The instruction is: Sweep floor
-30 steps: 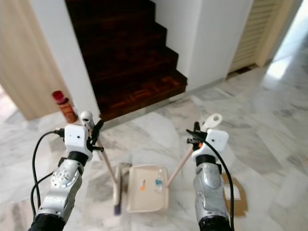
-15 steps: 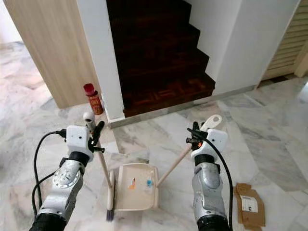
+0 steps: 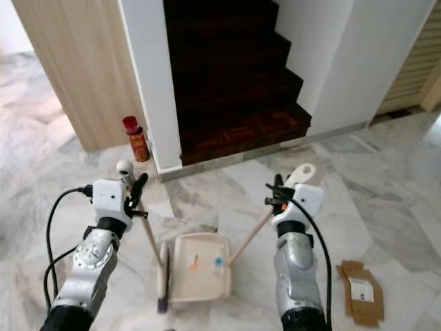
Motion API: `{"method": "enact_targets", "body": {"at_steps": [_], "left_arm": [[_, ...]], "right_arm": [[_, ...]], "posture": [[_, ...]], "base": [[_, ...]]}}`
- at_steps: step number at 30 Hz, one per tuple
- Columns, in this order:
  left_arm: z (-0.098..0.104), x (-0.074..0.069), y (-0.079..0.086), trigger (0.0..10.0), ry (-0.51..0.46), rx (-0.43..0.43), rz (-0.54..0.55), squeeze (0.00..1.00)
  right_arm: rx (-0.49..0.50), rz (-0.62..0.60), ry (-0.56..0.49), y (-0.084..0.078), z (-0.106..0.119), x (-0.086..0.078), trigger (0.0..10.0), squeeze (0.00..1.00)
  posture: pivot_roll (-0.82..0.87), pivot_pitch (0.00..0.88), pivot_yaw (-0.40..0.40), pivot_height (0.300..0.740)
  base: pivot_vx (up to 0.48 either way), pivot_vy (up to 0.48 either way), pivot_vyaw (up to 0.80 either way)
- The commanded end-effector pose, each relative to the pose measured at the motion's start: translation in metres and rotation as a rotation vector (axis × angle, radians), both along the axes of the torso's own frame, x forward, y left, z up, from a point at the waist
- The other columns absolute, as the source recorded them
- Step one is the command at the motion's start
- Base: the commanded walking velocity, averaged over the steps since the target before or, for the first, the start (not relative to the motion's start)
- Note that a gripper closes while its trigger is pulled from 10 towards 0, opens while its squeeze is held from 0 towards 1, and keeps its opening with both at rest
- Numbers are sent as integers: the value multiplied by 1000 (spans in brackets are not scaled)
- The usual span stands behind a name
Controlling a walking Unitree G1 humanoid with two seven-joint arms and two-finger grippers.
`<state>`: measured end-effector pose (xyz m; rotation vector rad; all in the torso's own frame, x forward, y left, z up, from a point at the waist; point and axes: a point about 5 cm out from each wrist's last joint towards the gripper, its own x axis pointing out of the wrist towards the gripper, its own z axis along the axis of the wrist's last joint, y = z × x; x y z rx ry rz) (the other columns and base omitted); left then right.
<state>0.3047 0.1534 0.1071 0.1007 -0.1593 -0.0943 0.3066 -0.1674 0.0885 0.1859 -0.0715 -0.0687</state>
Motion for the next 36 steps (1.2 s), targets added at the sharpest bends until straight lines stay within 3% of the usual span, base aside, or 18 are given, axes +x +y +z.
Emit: {"method": "enact_targets", "body": {"at_steps": [1,5,12,18,26,36], "left_arm": [[9,2,-4,10000,-43,-4,-13,0],[9,2,-4,10000,-43,-3,-13,0],[10,3,-4,10000,-44,-2,-14,0],[10,3,-5,10000,-43,-3,-18,0],[10,3,-4,10000,-43,0,-18,0],[9,2,-3,10000,-40,3,-13,0]], "right_arm": [[-3,-12,-43,-4,9,3,10000,0],[2,-8,-47,-3,10,3,10000,0],[0,-5,-46,-3,10,4,10000,0],[0,0,-46,-2,10,5,10000,0],[6,4,-47,0,10,5,10000,0],[22,9,-51,2,9,4,10000,0]], "posture": [[99,0,16,740],[101,0,15,740],[99,0,16,740],[100,0,17,740],[106,0,17,740],[112,0,19,740]], "base": [[0,349,756],[0,352,758],[0,347,0],[0,348,779],[0,348,0],[0,346,579]]}}
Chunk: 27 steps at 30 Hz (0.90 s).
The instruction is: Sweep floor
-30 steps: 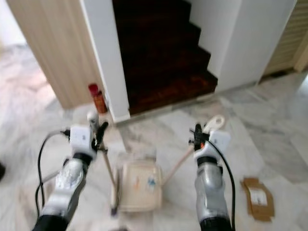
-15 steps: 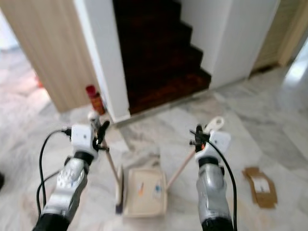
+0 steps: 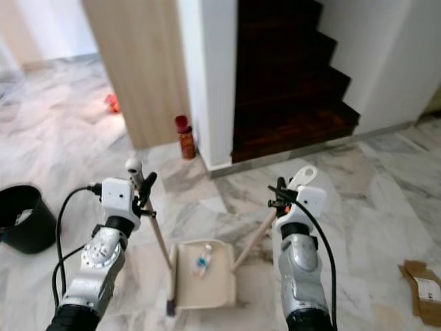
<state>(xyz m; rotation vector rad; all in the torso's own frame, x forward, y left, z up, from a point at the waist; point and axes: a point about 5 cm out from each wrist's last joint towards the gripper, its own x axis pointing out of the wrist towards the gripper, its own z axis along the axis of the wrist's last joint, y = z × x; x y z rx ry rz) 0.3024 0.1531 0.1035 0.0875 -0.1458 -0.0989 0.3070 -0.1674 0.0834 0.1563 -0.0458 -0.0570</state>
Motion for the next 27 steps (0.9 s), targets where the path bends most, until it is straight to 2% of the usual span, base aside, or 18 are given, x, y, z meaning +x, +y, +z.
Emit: {"method": "enact_targets", "body": {"at_steps": [1,27], "left_arm": [[13,4,-2,10000,-54,15,-6,0],[15,5,0,10000,-55,21,-5,0]], "right_arm": [[51,-3,-76,2,14,4,10000,0],[48,16,-59,6,11,5,10000,0]], "posture": [[113,0,19,740],[123,0,24,740]], "base": [[0,349,0],[0,350,0]]}}
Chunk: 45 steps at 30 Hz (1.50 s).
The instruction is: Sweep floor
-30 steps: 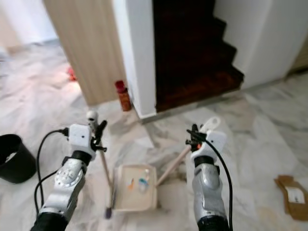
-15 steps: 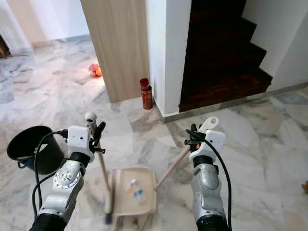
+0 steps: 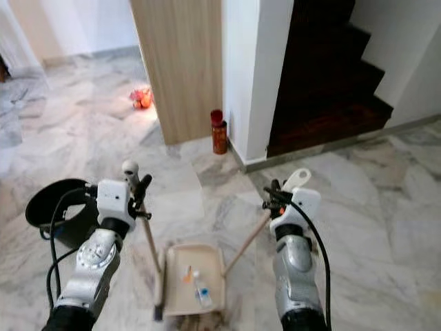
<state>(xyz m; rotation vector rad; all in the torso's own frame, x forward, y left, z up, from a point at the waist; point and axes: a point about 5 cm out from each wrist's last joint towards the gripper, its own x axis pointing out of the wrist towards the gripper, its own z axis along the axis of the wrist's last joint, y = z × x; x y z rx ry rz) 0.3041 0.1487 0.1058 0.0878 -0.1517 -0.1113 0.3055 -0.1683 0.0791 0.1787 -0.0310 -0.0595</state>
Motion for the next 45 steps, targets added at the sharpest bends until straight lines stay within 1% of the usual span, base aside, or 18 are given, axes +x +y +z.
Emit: {"method": "enact_targets", "body": {"at_steps": [1,5,12,19,26,30,45], "left_arm": [[12,3,4,10000,-50,20,7,0],[12,3,4,10000,-50,22,7,0],[12,3,4,10000,-50,21,6,0],[13,4,4,10000,-52,24,3,0],[13,5,3,10000,-52,26,-2,0],[13,5,3,10000,-53,28,-3,0],[9,3,1,10000,-33,46,-2,0]], "right_arm": [[26,16,-74,7,15,7,10000,0],[23,20,-75,7,16,7,10000,0],[25,24,-77,8,16,7,10000,0],[28,32,-77,9,16,8,10000,0],[28,40,-80,11,17,9,10000,0],[36,39,-79,12,16,9,10000,0],[32,41,-68,9,14,8,10000,0]], "posture": [[123,0,24,740],[123,0,24,740],[123,0,24,740],[123,0,25,740],[124,0,28,740],[124,0,29,740],[123,0,26,740]], "base": [[0,352,0],[0,351,0],[0,349,700],[0,348,0],[0,351,668],[0,336,356],[0,0,0]]}}
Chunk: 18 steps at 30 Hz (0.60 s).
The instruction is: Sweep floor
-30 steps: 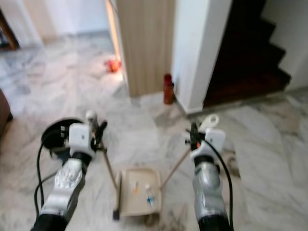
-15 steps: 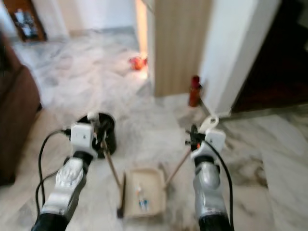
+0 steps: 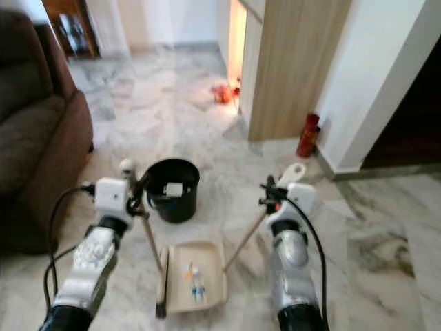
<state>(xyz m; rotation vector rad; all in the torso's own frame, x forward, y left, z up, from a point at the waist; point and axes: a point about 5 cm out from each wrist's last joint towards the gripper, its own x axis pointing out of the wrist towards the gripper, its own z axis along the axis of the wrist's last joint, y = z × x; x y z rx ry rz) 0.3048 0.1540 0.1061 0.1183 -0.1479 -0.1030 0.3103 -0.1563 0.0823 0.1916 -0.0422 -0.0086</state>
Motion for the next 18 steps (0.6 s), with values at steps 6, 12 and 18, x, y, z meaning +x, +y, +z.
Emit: {"method": "enact_targets", "body": {"at_steps": [6,12,18], "left_arm": [[7,3,-3,10000,-20,22,-8,0],[7,3,-3,10000,-17,27,-7,0],[7,4,-2,10000,-14,28,-7,0]], "right_arm": [[19,-2,-52,-2,11,4,10000,0],[34,-10,-52,-3,11,3,10000,0],[27,-8,-53,-3,10,3,10000,0]], "posture": [[123,0,25,740],[123,0,27,740],[120,0,29,740]], "base": [[90,0,567],[306,0,86],[340,0,0]]}}
